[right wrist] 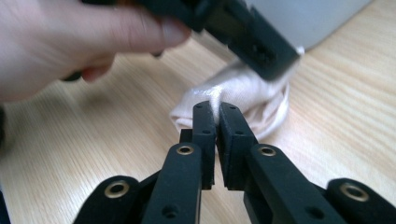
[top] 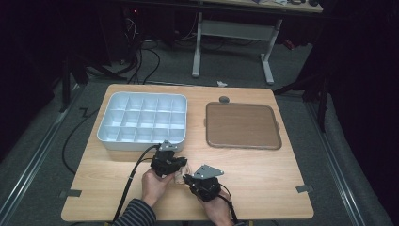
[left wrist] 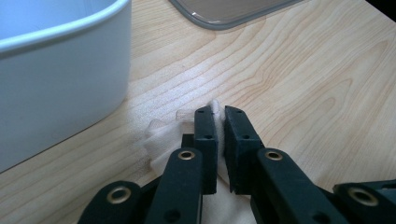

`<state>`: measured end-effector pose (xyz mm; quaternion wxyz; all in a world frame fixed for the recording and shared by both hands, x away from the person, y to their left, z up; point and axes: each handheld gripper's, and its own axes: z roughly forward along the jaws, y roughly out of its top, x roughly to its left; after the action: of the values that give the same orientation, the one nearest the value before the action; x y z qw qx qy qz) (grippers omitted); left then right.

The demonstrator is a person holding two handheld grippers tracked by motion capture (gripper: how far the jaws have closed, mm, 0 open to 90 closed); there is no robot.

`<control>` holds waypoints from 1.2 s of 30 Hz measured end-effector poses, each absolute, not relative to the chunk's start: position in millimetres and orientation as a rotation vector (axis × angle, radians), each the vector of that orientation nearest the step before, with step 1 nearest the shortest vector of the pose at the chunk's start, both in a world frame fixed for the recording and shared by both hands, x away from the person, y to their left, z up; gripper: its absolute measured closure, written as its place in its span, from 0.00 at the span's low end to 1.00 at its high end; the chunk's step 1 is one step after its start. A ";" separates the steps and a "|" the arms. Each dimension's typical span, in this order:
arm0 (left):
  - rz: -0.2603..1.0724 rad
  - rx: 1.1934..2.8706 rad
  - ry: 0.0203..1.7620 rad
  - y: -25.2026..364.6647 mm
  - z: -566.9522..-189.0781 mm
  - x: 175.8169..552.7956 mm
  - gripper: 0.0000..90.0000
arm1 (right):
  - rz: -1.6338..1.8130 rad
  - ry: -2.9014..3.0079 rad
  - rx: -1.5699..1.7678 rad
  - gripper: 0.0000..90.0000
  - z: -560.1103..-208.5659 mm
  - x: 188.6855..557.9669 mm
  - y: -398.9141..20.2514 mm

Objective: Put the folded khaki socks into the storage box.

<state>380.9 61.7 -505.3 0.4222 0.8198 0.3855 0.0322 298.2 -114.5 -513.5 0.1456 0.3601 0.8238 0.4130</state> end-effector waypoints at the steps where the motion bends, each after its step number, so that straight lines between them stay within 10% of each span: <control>1: 0.081 2.051 0.965 61.2 -505.6 380.8 0.94 | 1.187 2.371 1.039 0.97 -515.0 297.6 -116.1; 26: 0.077 2.072 0.928 54.1 -517.8 390.5 0.92 | 1.096 2.415 1.087 0.98 -532.3 302.8 -124.5; 36: 0.182 2.079 0.894 64.1 -495.0 370.3 0.72 | 1.111 2.401 1.118 0.98 -532.4 303.8 -124.2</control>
<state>370.3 64.1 -495.0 0.4218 0.8303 0.3570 0.0728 303.8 -124.2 -532.4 0.1343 0.3856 0.8285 0.3833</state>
